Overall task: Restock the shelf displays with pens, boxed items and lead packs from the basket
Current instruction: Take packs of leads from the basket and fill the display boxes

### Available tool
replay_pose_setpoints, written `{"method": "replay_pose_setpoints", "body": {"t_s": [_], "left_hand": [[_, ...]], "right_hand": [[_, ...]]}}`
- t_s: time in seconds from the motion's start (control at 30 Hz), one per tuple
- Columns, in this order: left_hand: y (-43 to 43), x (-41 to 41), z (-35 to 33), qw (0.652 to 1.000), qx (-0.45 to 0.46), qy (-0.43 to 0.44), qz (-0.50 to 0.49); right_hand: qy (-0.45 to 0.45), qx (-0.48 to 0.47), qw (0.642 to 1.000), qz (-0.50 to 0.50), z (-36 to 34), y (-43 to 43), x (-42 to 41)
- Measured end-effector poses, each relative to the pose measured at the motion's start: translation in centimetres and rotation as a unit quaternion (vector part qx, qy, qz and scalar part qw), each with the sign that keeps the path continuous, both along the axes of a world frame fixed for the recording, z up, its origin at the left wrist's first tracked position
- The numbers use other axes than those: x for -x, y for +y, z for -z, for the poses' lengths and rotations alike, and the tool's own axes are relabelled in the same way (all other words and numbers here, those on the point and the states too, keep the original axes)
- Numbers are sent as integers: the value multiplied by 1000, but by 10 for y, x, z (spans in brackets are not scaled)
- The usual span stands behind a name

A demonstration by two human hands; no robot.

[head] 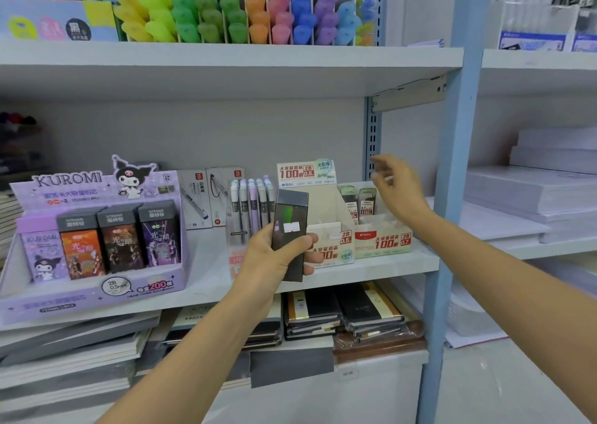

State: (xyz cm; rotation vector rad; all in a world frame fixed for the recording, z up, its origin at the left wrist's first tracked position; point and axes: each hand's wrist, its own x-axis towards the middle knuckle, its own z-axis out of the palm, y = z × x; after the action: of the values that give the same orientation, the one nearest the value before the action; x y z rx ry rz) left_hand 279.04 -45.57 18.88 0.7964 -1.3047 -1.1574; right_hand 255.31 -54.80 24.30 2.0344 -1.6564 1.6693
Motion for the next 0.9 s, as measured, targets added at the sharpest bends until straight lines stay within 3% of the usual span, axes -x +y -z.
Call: {"method": "replay_pose_setpoints", "body": {"t_s": [0.13, 0.2, 0.3, 0.4, 0.47, 0.53, 0.6, 0.7, 0.83, 0.9], "left_hand": [[6, -7, 0, 1000, 10, -2, -2], [12, -11, -1, 1000, 21, -6, 3], [22, -23, -2, 999, 38, -9, 11], [33, -43, -6, 999, 11, 19, 31], [41, -61, -7, 998, -14, 39, 54], [49, -80, -6, 996, -32, 35, 70], [56, -98, -4, 996, -38, 20, 80], [65, -124, 0, 997, -27, 10, 71], [69, -161, 5, 999, 18, -44, -16], [69, -176, 9, 998, 26, -37, -53]], "right_hand": [[-38, 84, 988, -124, -16, 33, -36], [-33, 57, 973, -220, -22, 53, -62], [36, -55, 937, -342, -21, 72, -97], [-9, -124, 876, -465, -15, 80, -124], [-70, -186, 806, -558, -14, 82, -137], [-75, -247, 746, -613, -13, 82, -149], [-63, -272, 716, -640, -11, 81, -163], [-84, -256, 731, -627, -6, 82, -191], [-84, -194, 844, -492, -5, 86, -234], [-95, -190, 866, -453, -4, 85, -251]]}}
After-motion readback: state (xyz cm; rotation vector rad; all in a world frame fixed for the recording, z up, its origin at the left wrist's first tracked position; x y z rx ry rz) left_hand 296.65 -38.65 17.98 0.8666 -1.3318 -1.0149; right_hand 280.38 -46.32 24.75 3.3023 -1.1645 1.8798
